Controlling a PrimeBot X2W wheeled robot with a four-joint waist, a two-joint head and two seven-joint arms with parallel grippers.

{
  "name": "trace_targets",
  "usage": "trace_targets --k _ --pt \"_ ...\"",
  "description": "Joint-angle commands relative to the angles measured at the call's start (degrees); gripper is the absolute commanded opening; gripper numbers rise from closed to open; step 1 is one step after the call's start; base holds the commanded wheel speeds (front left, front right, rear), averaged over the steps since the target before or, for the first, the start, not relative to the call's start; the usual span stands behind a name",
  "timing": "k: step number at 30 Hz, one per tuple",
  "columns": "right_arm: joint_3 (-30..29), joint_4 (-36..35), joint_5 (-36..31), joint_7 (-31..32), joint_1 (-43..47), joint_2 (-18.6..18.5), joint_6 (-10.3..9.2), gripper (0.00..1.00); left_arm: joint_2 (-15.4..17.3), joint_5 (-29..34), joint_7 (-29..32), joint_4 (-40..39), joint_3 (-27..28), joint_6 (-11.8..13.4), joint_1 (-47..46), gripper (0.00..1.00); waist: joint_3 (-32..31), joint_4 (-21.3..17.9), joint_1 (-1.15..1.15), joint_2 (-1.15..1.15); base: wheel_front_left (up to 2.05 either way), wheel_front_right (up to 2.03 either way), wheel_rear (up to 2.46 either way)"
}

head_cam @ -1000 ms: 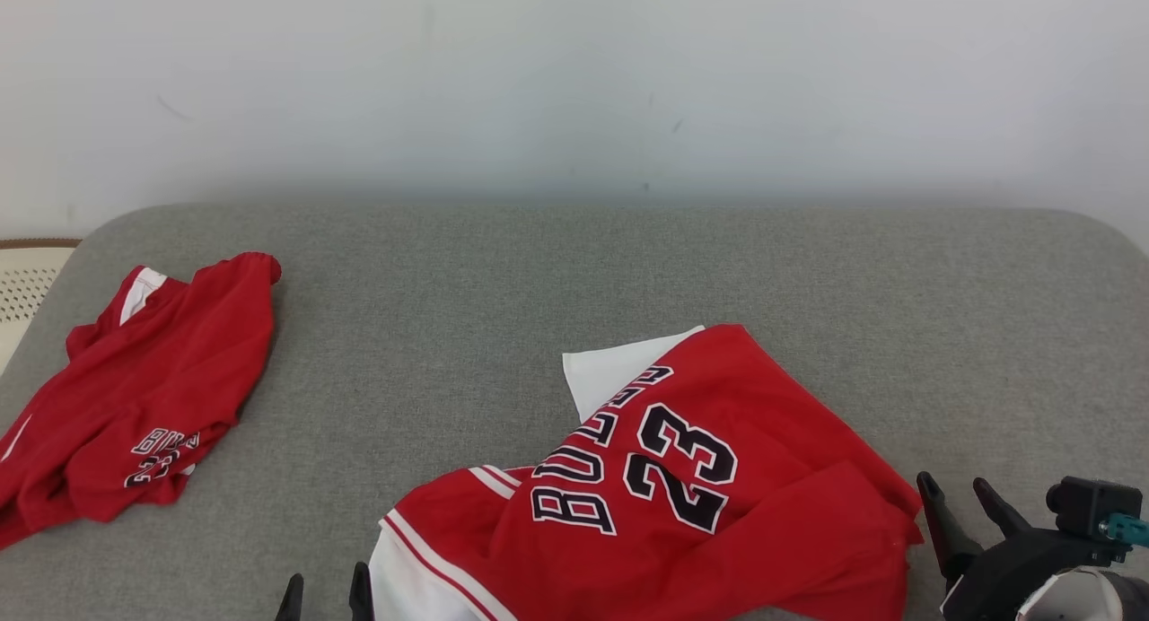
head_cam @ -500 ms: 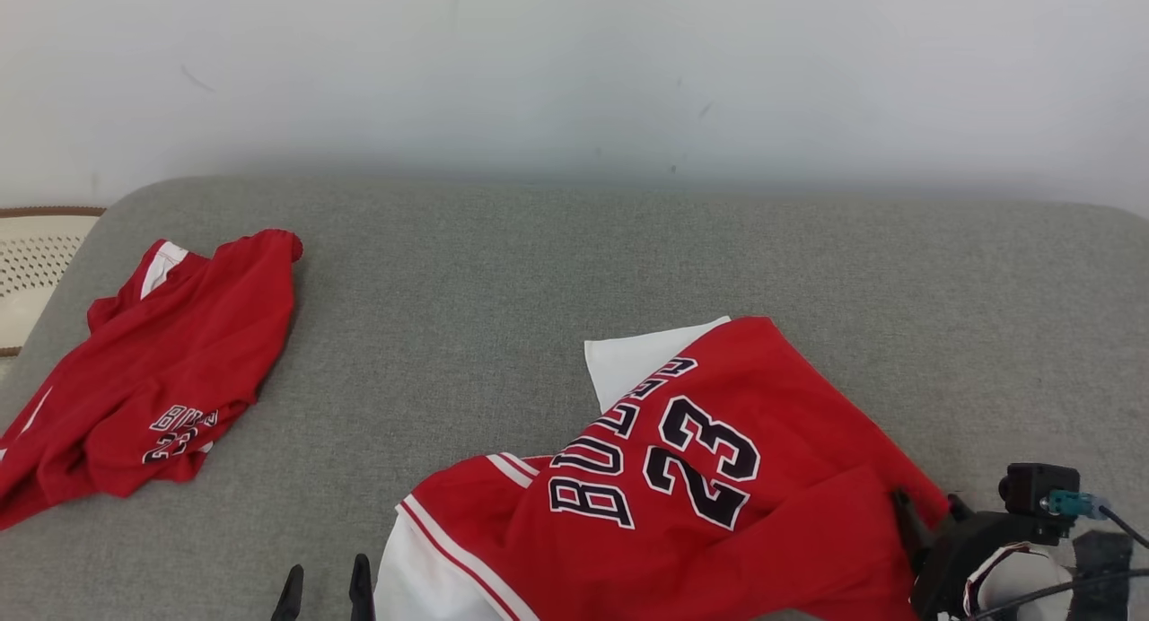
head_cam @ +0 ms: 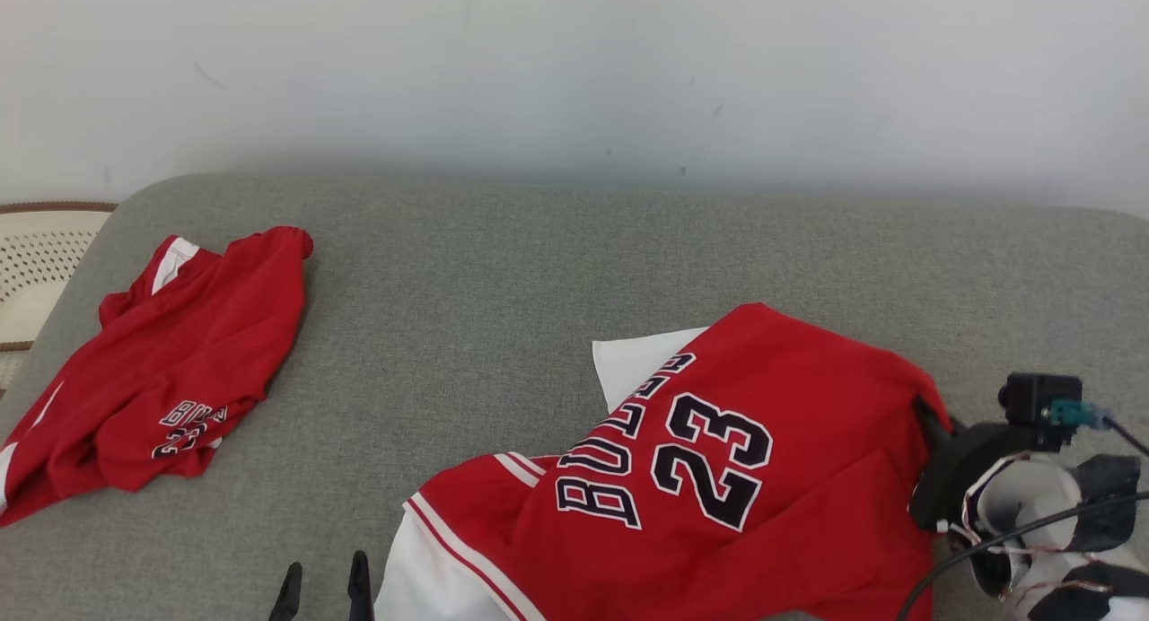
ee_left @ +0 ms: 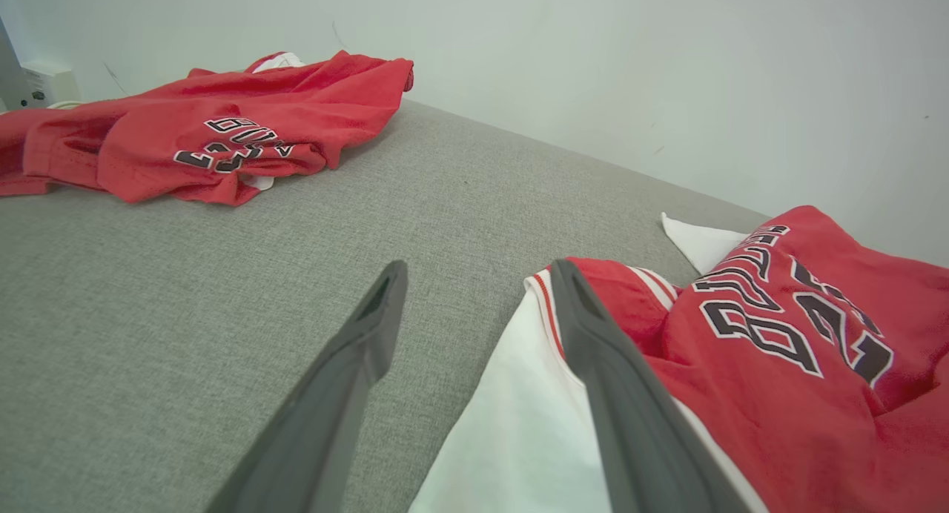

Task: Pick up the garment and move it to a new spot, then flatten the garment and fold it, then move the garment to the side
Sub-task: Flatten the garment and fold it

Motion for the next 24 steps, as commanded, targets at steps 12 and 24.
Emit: trace_targets --k 12,24 --pt "2.97 0.83 -0.78 -6.41 -15.70 -4.46 0.05 0.00 0.06 -0.48 -0.26 0.77 -0.69 0.03 -0.48 1.00 -0.48 1.65 0.00 0.00 0.00 0.00 0.00" --pt "5.96 10.11 -3.28 -10.14 -21.34 -3.15 0.05 1.00 0.06 -0.35 -0.27 1.18 -0.94 -0.28 -0.68 1.00 -0.20 3.84 0.00 0.00 0.00 0.00 0.00"
